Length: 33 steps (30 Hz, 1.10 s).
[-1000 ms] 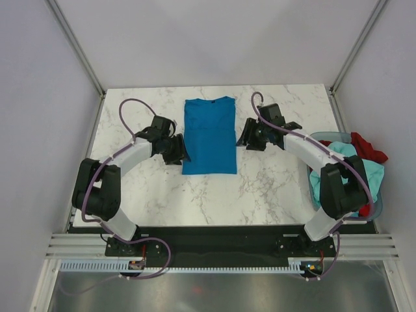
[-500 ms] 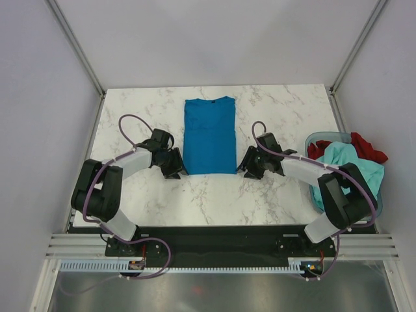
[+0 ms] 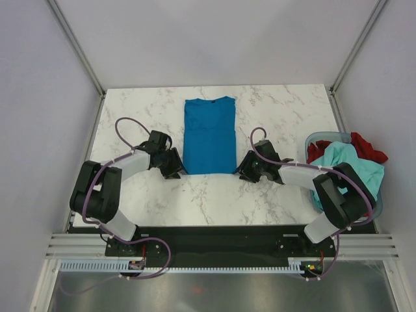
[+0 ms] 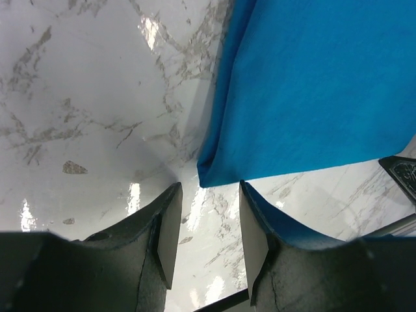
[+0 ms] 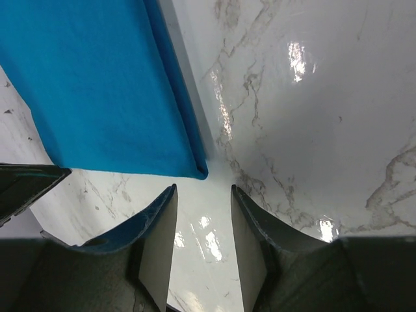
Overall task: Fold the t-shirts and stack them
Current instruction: Fold the tshirt
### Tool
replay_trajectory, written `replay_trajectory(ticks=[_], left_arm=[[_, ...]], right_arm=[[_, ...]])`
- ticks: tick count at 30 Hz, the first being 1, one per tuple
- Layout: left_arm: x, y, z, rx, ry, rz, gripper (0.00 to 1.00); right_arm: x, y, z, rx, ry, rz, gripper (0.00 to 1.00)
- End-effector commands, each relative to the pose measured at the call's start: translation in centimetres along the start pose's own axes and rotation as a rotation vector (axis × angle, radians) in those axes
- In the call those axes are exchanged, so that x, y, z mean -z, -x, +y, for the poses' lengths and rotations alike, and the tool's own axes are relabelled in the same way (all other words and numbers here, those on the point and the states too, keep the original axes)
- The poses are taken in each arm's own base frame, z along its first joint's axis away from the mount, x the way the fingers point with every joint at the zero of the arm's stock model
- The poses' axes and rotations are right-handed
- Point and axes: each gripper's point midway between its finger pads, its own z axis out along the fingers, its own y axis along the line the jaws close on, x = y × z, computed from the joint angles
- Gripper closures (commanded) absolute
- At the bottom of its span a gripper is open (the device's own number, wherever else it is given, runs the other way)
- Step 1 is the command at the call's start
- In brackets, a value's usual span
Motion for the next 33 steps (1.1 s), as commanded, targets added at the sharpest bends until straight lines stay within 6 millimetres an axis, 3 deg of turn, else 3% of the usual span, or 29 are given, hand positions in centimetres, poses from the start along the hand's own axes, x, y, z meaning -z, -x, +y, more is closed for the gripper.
replay_trajectory(ticks=[1,10,18,26,33], left_arm=[[1.1,0.7,-1.5,0.032,-0.074,-0.04,0.52],[1.6,1.5,-1.0,0.092,-0.144,-0.116,0.52],[0.6,1.4,-0.7,0.136,-0.164,-0.093,0.52],[-0.5,1.5,0.0,0.162,-0.139,-0.091,0.53],[-0.7,1.4,0.2,0.168,-0.135,-0.093,0.65]], right_arm=[[-0.5,0.3,0.5,-0.014,0.026,-0.044,0.54],[-1.2,0.2,-0.5,-0.029,0.008,-0.07,0.75],[-1.1,0.6,-0.2,-0.024,0.021,-0.089,0.66],[-1.6,0.8,-0.3,-0.027,0.021,-0.098,0.67],[-1.9,0.8,-0.6,-0.025,0.009,-0.104,0.7]])
